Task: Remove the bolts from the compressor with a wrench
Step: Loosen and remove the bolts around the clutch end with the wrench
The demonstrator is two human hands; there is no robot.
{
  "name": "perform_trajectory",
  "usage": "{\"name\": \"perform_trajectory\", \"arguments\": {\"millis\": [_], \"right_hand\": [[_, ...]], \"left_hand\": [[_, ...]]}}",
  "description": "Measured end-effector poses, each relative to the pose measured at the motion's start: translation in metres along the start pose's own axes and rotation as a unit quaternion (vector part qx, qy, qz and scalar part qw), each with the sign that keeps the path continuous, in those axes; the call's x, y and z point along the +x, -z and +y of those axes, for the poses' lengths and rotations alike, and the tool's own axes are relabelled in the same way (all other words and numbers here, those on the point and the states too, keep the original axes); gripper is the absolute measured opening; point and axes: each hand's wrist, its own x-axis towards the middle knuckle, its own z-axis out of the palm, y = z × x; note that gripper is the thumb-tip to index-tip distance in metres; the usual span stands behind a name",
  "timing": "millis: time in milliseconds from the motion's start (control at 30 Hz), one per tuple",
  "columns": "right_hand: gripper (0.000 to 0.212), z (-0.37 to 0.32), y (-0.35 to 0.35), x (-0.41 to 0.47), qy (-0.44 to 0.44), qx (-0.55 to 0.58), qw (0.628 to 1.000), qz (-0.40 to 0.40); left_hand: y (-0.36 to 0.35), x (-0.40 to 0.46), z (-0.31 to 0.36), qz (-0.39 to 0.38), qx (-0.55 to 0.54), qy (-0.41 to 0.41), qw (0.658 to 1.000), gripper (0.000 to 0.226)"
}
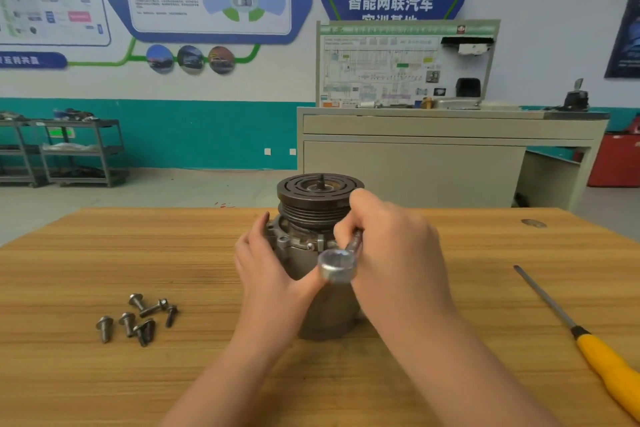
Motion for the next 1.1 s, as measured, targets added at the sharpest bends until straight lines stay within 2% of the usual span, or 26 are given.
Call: {"name": "perform_trajectory", "arguments": {"millis": [33,100,167,200,233,333,367,400,433,467,567,633,800,867,967,1033,1100], "right_hand": [[0.038,-0.002,-0.001,-0.004,0.004,-0.008,1.000,-0.010],[0.040,0.004,0.003,-0.011,-0.022,0.023,0.999,0.024],[0.041,0.021,0.010,-0.015,-0.113,0.137,0.982,0.066],[0.037,0.031,0.013,-0.015,-0.175,0.221,0.958,0.063],[0.034,0.041,0.016,-0.012,-0.238,0.317,0.917,0.044],[0.036,0.069,0.017,0.006,-0.385,0.564,0.731,0.003],[0.038,0.073,0.018,0.013,-0.400,0.598,0.694,0.010],[0.039,0.076,0.019,0.020,-0.394,0.613,0.684,0.023],[0.040,0.077,0.021,0.026,-0.373,0.611,0.697,0.036],[0.041,0.075,0.023,0.029,-0.343,0.590,0.729,0.041],[0.046,0.063,0.025,0.025,-0.260,0.434,0.862,0.023],[0.044,0.054,0.021,0.015,-0.230,0.358,0.905,0.024],[0.040,0.032,0.010,-0.002,-0.175,0.262,0.947,0.062],[0.049,0.024,0.006,-0.006,-0.093,0.182,0.976,0.073],[0.058,0.012,-0.002,-0.011,-0.009,0.125,0.989,0.076],[0.053,0.013,-0.003,-0.015,-0.031,0.111,0.989,0.089],[0.041,0.023,-0.001,-0.018,-0.135,0.188,0.969,0.089]], "left_hand": [[-0.001,0.002,-0.001,0.012,0.005,0.005,1.000,0.117],[0.000,0.001,-0.004,0.011,0.007,-0.003,1.000,0.112],[0.002,-0.001,-0.006,0.003,-0.019,-0.006,1.000,0.111],[0.003,-0.002,-0.007,0.007,-0.032,-0.002,0.999,0.109],[0.003,-0.002,-0.007,0.010,-0.045,0.001,0.999,0.104],[0.003,0.003,-0.010,0.017,-0.086,0.010,0.996,0.084],[0.003,0.005,-0.012,0.018,-0.097,0.020,0.995,0.080],[0.005,0.006,-0.015,0.016,-0.105,0.031,0.994,0.077],[0.006,0.007,-0.018,0.014,-0.109,0.039,0.993,0.074],[0.007,0.009,-0.020,0.012,-0.109,0.044,0.993,0.072],[0.008,0.009,-0.019,0.004,-0.112,0.044,0.993,0.067],[0.007,0.008,-0.017,0.004,-0.111,0.032,0.993,0.072],[0.006,0.000,-0.012,0.025,-0.082,-0.004,0.996,0.104],[0.006,-0.001,-0.012,0.030,-0.068,-0.018,0.997,0.111],[0.006,-0.001,-0.011,0.018,-0.066,-0.023,0.997,0.116],[0.006,-0.001,-0.009,0.013,-0.062,-0.029,0.998,0.118],[0.006,-0.001,-0.011,0.014,-0.060,-0.030,0.998,0.119]]}}
